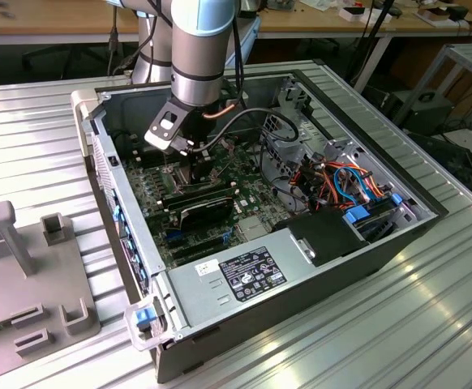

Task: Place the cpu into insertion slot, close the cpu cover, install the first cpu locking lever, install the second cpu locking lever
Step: 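Place the cpu into insertion slot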

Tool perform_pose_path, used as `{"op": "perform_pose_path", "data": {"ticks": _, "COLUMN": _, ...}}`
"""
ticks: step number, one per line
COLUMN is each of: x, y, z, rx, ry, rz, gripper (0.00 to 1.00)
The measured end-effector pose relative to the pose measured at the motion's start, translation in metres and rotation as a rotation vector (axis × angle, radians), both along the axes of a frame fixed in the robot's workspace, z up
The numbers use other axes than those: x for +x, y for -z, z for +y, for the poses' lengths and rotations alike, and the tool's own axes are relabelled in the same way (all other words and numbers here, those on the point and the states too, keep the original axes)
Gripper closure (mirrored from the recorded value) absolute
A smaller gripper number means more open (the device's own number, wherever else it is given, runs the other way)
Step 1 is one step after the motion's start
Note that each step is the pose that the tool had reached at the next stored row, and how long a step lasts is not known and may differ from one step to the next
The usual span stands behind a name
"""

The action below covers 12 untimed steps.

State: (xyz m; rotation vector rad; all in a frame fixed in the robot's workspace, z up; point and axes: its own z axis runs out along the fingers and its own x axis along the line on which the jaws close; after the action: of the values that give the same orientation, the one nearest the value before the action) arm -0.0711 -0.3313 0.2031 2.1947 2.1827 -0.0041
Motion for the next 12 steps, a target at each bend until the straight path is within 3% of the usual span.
{"op": "perform_pose_path", "data": {"ticks": 12, "x": 0.0014, "y": 0.0001, "z": 0.0009, "rx": 0.0001, "ry": -0.009, "rz": 0.0000, "gripper": 0.47}}
